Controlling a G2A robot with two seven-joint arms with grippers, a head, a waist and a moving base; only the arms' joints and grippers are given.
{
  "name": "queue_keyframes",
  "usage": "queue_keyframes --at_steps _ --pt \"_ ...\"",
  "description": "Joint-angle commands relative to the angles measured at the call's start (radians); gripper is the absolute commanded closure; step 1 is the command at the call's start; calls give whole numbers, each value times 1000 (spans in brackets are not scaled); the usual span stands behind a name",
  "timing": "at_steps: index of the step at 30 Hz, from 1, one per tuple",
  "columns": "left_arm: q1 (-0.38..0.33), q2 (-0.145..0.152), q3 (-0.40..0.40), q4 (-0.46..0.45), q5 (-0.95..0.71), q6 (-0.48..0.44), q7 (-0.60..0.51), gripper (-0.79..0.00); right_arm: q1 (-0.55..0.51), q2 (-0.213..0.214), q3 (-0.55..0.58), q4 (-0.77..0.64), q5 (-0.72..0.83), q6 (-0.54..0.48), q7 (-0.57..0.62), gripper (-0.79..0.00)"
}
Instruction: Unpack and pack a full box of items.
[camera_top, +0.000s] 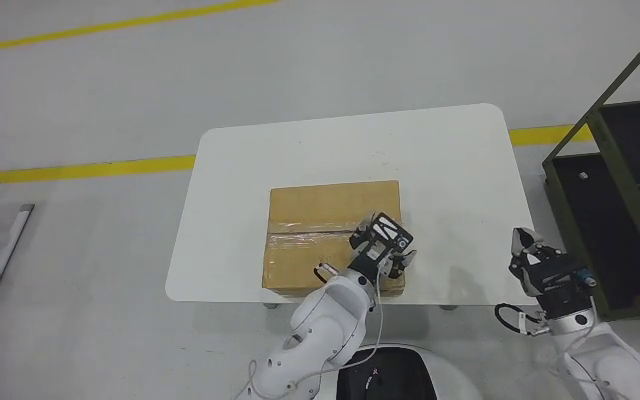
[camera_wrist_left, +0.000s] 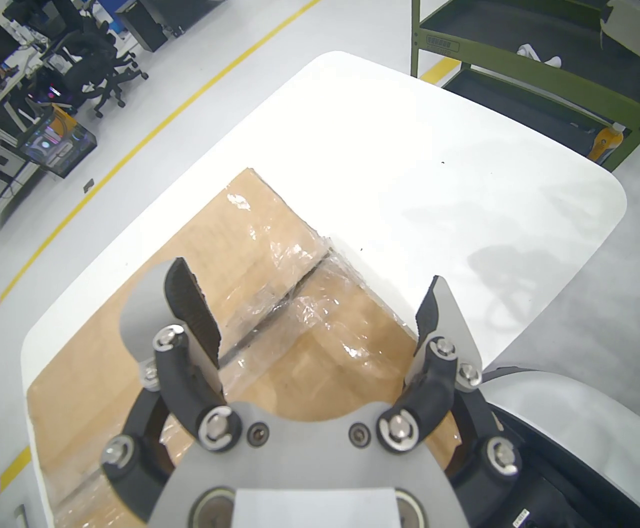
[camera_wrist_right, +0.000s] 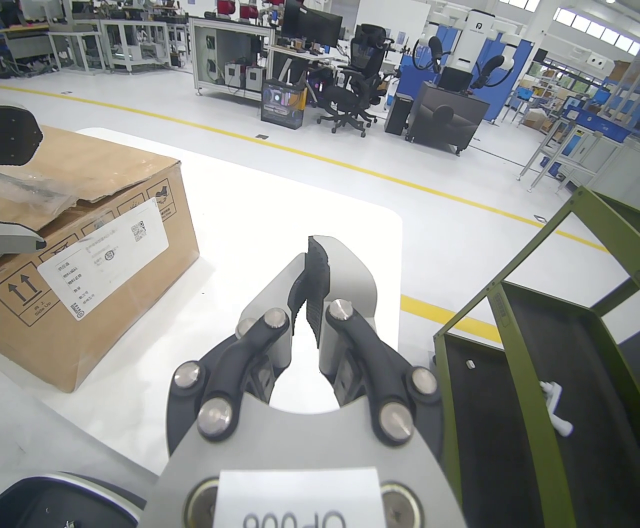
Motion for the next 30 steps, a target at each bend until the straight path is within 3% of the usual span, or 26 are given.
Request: queue_keyframes --at_steps 1,17,23,24,25,30 --pt "-1 -3 -1 2 -6 1 -13 -785 -2 0 1 0 -2 0 0 0" --pt "-13 -30 -15 36 -7 57 -24 -782 -8 -2 -6 -2 -4 9 -4 0" --pt "-16 -41 -7 43 -8 59 -28 -573 -8 -2 -2 -4 -4 11 -3 0" --pt "-17 -42 -8 45 -7 58 -27 -443 -9 -2 -1 -3 -4 11 -3 0" --pt "-17 -43 -10 47 -6 57 -26 -406 -9 -2 -1 -3 -4 10 -4 0" --pt "-14 -47 -18 51 2 51 -26 -400 -6 -3 -1 -2 -4 10 -2 0"
